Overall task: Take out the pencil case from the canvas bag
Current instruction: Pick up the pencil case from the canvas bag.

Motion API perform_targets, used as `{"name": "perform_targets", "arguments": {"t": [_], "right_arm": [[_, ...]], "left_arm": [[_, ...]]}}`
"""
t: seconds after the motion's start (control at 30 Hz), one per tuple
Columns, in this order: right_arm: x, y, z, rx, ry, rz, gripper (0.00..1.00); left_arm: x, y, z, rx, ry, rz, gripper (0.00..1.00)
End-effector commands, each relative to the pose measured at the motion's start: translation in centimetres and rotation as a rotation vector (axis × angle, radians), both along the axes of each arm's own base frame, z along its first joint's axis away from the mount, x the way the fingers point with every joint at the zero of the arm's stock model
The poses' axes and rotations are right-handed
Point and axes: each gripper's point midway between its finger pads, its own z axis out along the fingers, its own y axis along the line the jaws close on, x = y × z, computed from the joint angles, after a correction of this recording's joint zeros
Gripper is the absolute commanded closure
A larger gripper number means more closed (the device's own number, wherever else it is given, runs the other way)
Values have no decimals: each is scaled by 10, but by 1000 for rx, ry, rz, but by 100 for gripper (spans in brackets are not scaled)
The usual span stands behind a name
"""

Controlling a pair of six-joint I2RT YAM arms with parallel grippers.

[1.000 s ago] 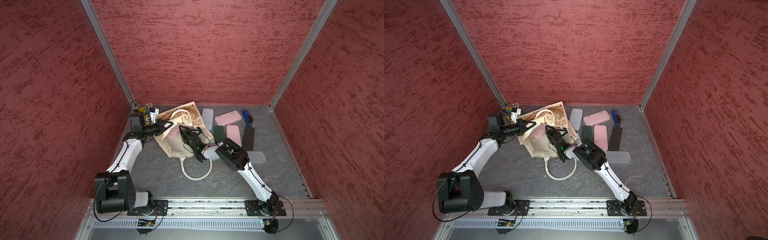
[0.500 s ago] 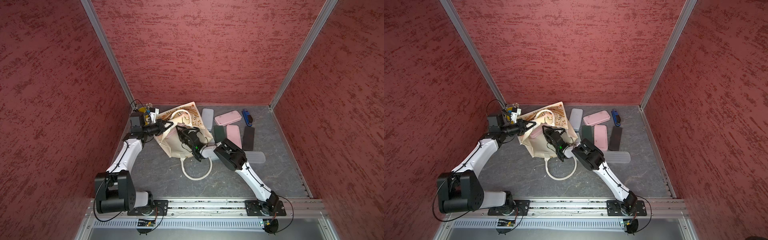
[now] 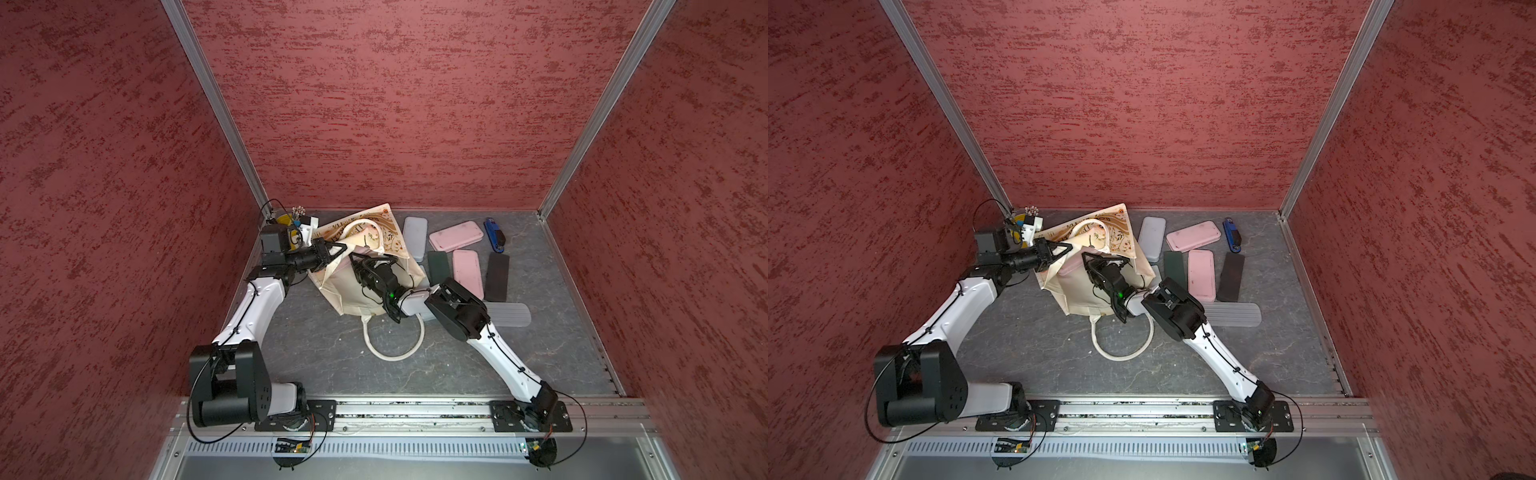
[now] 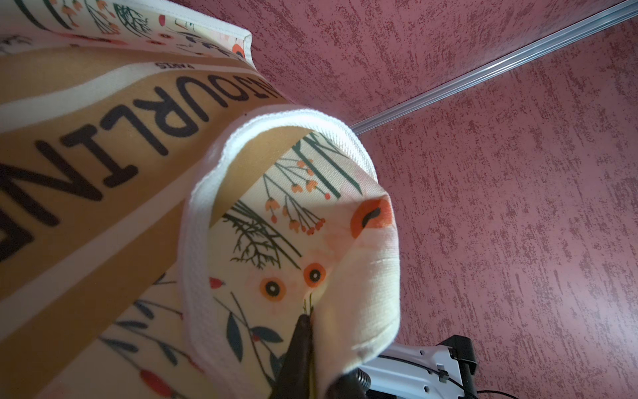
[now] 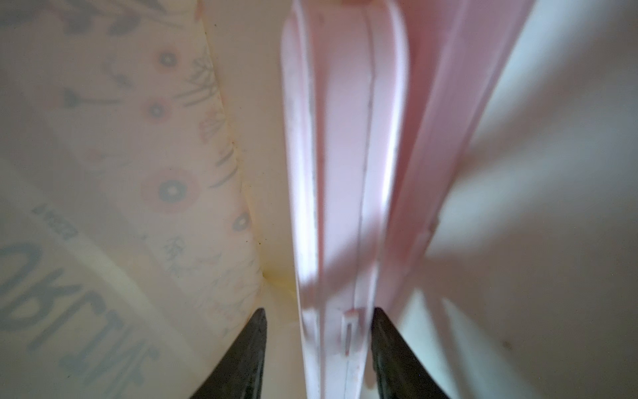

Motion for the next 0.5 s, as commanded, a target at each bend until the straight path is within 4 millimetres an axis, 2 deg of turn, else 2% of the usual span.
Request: {"name": "perform_targets", "arguments": {"t": [0.0,0.47], "right_arm": [[4,3,21,62,-75,15,51],[16,6,1,53,-11,3,51]], "left_arm": [[-4,-8,3,-27,-4,-39,96],[-6,-9,5,-28,-8,-42,96]]}}
